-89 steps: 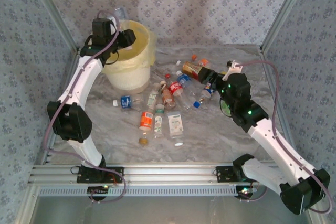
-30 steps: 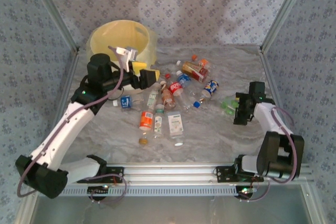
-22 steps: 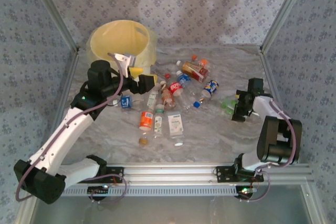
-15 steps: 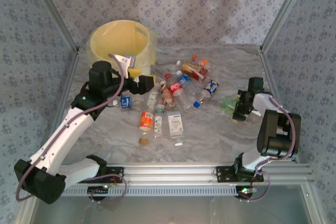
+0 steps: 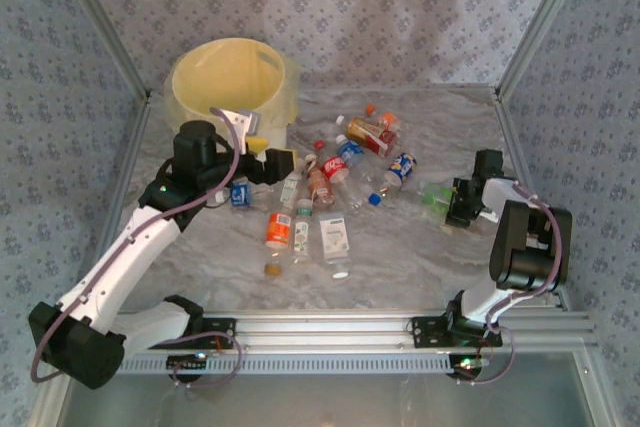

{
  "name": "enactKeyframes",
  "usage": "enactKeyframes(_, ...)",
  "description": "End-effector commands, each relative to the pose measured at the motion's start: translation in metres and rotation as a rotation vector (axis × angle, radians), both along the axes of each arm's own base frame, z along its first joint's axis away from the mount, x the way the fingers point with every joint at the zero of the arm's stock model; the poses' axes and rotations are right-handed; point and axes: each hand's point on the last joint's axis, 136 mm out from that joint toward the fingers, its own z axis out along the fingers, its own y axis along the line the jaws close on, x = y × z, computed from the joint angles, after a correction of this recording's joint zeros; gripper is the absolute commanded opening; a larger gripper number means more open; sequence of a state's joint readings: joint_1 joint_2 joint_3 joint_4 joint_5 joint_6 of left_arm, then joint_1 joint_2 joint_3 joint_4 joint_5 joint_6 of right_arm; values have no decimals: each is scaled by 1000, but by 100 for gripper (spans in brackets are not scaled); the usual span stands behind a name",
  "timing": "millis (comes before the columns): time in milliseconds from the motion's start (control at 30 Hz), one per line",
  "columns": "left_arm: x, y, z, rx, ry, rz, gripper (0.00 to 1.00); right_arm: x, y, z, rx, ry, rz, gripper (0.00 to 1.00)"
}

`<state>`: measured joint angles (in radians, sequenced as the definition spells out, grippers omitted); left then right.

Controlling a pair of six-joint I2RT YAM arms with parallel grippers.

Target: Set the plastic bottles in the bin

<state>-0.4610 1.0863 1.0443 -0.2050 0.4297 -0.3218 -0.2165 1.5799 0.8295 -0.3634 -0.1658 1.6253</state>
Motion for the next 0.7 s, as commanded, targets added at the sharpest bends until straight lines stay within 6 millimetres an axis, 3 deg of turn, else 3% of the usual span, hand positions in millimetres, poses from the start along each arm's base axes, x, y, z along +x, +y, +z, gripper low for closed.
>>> enactKeyframes(0,-3,-2,10,-17,-51,-23,98,5,-8,1,-43,-48,7,67)
enactKeyframes(100,-2,-5,8,-19,-40,-35,98,9,-9,8,-57,-96,17,58)
enactKeyframes(267,-2,-16,8,-14,-31,-65,98,19,-9,32,-117,-193,73,53)
enactKeyframes(367,-2,-25,5,-3,-14,-86,98,39,-9,62,-207,-361,163,49)
enactKeyframes(467,-3,-37,4,20,-3,-122,98,56,-3,104,-343,-525,325,46)
enactKeyframes(667,4,-58,-3,53,20,-138,98,61,29,162,-549,-666,648,45)
